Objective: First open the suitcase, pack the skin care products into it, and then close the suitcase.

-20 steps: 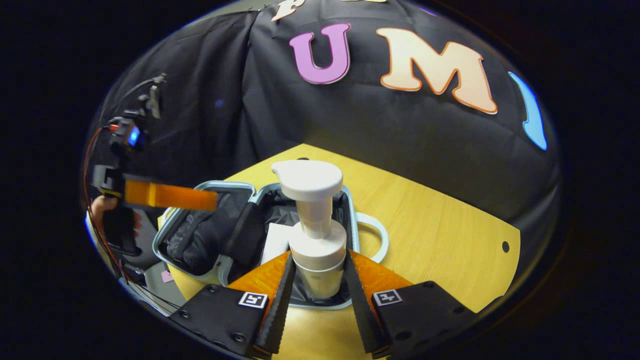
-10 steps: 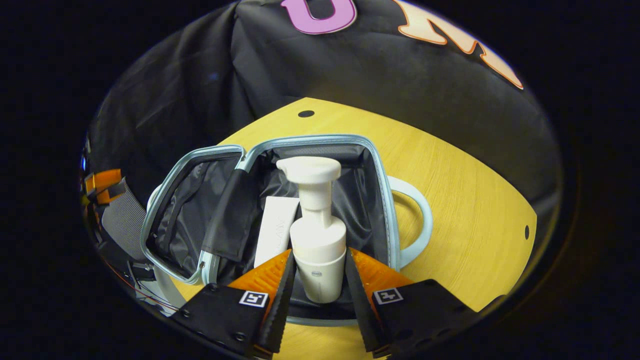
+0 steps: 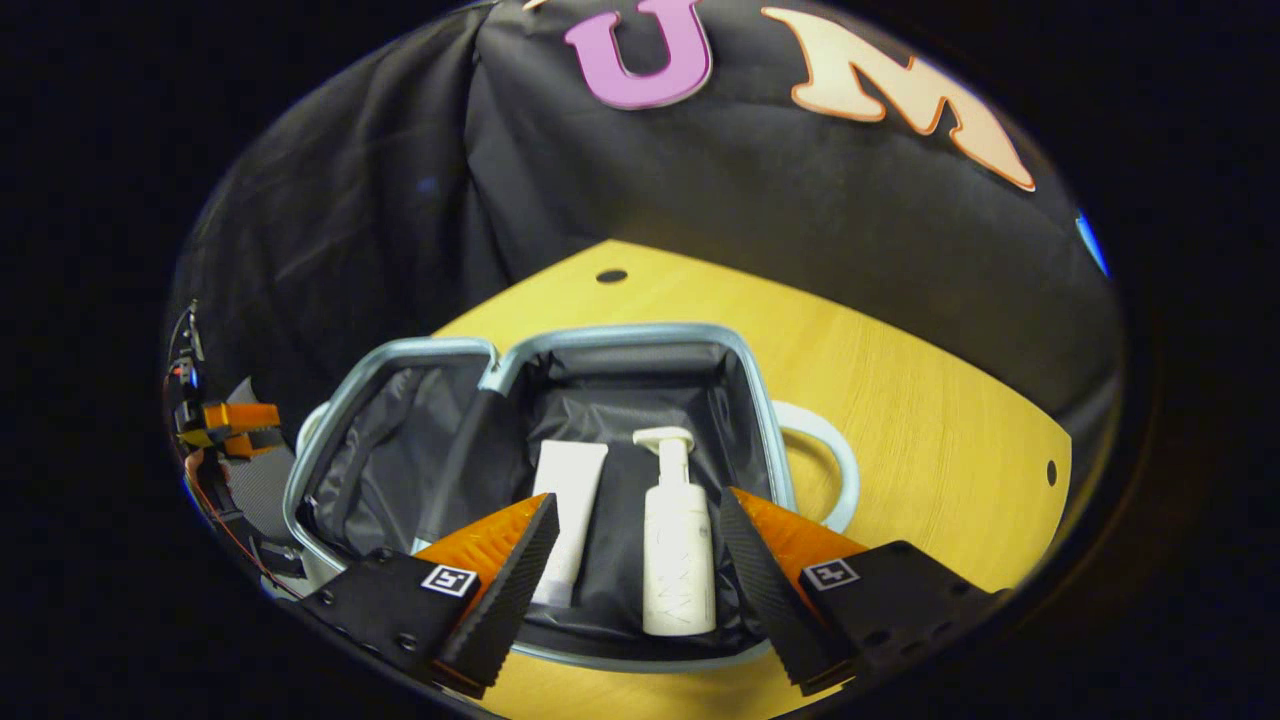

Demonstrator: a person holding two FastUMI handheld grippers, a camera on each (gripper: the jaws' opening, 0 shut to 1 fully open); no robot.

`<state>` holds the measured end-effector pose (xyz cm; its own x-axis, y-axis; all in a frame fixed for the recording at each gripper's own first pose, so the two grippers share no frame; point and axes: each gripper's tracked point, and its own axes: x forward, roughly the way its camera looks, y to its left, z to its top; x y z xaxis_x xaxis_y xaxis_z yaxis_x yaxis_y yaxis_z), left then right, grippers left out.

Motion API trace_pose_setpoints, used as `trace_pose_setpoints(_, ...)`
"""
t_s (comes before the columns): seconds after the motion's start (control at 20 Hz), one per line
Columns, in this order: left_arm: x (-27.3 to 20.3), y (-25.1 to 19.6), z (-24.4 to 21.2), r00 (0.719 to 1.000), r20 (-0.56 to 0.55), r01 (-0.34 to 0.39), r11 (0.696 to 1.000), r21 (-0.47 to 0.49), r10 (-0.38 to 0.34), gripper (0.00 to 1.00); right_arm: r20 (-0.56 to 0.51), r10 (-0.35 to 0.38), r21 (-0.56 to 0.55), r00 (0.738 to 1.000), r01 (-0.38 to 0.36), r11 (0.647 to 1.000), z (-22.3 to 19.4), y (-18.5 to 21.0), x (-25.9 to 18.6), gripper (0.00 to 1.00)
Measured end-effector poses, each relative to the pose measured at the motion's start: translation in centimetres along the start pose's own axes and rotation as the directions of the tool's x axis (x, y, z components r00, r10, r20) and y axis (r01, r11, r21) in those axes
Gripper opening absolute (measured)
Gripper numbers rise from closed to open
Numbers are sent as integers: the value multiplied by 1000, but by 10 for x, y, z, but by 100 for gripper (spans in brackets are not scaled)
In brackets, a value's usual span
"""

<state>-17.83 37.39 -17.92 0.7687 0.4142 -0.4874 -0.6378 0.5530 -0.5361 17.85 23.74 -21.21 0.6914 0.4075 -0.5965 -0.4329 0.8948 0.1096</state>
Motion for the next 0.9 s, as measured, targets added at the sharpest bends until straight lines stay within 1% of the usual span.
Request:
trace_pose_setpoints(0.1, 13, 3, -5, 1000, -16, 9, 1000, -8, -9, 87, 115, -8, 2, 993, 8, 1000, 20, 3, -20, 100)
trace_pose_setpoints(0.2, 23, 5, -10, 999, -37, 17, 1000, -13, -17, 87, 220, -34, 6, 975, 33, 999, 36, 0, -46, 100)
trace_pose_setpoints(0.25, 27, 4, -13, 999, -47, 20, 1000, -19, -21, 87, 265, -61, 11, 962, 60, 998, 43, -5, -60, 100)
trace_pose_setpoints(0.45, 40, -2, -24, 995, -81, 50, 997, -64, -55, 87, 372, -167, 62, 913, 155, 986, 54, -36, -118, 100)
trace_pose_setpoints(0.5, 44, -2, -28, 994, -88, 56, 996, -76, -62, 90, 383, -203, 82, 901, 186, 979, 52, -47, -133, 100)
trace_pose_setpoints(0.55, 46, -3, -30, 993, -93, 67, 994, -88, -75, 82, 396, -233, 102, 888, 210, 972, 51, -55, -148, 100)
trace_pose_setpoints(0.6, 48, -6, -33, 991, -100, 83, 991, -109, -94, 76, 407, -260, 127, 876, 227, 966, 50, -61, -162, 100)
trace_pose_setpoints(0.65, 50, -9, -34, 988, -103, 99, 986, -133, -113, 72, 416, -282, 149, 865, 240, 959, 48, -67, -174, 100)
trace_pose_setpoints(0.7, 54, -9, -34, 988, -100, 100, 982, -160, -117, 56, 422, -300, 164, 856, 254, 953, 45, -74, -185, 100)
trace_pose_setpoints(0.85, 56, -12, -35, 986, -105, 106, 973, -204, -129, 6, 416, -357, 173, 836, 313, 934, 33, -95, -210, 100)
trace_pose_setpoints(0.9, 53, -12, -36, 985, -111, 106, 973, -203, -131, 3, 408, -370, 179, 835, 324, 929, 29, -100, -217, 100)
